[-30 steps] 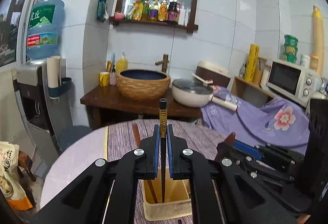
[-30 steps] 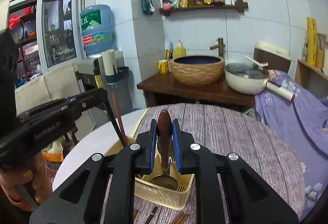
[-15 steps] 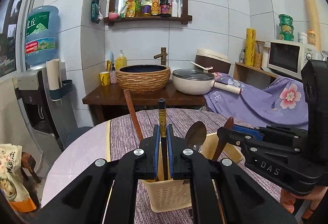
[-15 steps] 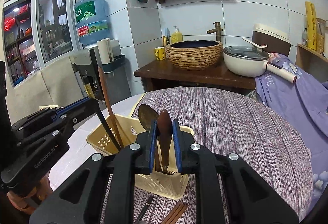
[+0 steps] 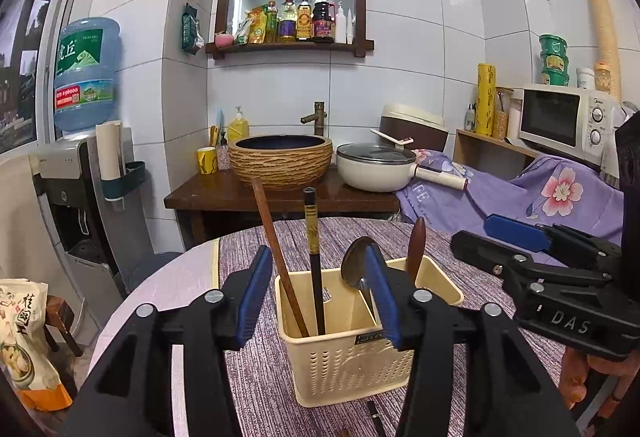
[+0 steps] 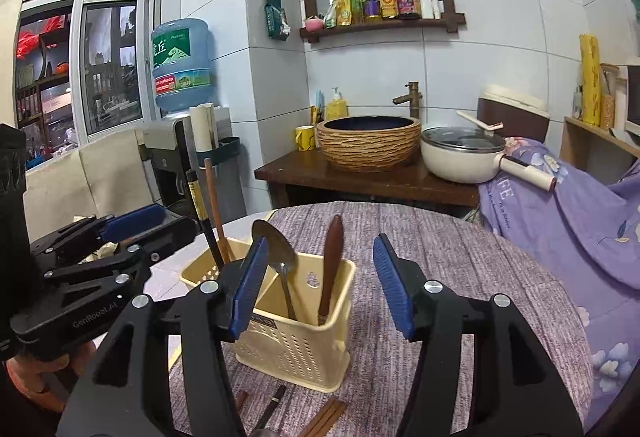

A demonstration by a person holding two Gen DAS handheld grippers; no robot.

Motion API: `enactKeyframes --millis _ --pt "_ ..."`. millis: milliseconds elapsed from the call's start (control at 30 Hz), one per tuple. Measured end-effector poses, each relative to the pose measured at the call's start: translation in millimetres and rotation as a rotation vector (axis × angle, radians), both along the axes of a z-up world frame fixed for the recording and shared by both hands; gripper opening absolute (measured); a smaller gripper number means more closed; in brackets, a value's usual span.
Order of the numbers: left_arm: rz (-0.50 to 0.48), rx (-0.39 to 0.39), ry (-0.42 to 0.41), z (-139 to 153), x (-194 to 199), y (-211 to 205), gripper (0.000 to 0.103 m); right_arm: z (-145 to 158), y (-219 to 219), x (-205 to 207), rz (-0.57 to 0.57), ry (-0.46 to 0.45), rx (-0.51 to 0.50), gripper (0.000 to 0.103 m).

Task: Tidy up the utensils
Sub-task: 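Withdraw both open tools from the holder back toward the loose utensils, then close the right tool on a brown chopstick while the left grasps another brown chopstick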

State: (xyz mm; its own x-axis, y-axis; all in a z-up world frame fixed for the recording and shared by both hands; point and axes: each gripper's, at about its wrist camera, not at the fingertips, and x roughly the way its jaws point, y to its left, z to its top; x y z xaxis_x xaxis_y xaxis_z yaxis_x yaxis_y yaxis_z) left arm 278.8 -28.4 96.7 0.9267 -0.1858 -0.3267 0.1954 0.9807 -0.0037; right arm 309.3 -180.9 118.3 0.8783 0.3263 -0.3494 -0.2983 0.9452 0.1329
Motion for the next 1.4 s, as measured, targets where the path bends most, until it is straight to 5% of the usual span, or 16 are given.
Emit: enactKeyframes --millis 300,533,600,867,1267,1400 --pt "0.052 0.024 0.023 -14.2 -27.1 5.9 0.074 -24.0 -10.4 -28.1 -0.089 0.103 -0.069 0.062" --pt "0.103 0.034 0.226 -65.4 -33.8 22.5 0.078 -74.2 -6.5 -45.9 -0.100 0.285 -0.114 0.062" --pt "0.100 0.023 0.290 -81.9 -35.6 26.5 0.077 -89.9 -4.9 -49.4 -0.097 0.331 -0.121 0.062" --pt "0.029 0.012 0.449 -126.3 -38.7 18.3 0.045 -137.7 13.9 -47.1 -0.072 0.469 -0.143 0.055" --pt "0.002 0.058 0.493 -143.7 -35.4 -4.9 0.040 -156.4 18.9 -33.9 -0.085 0.539 -0.190 0.049" --pt "0.008 0.056 0.505 -144.7 -34.4 -5.3 0.040 -158.4 9.3 -30.1 -0.130 0.553 -0.215 0.039"
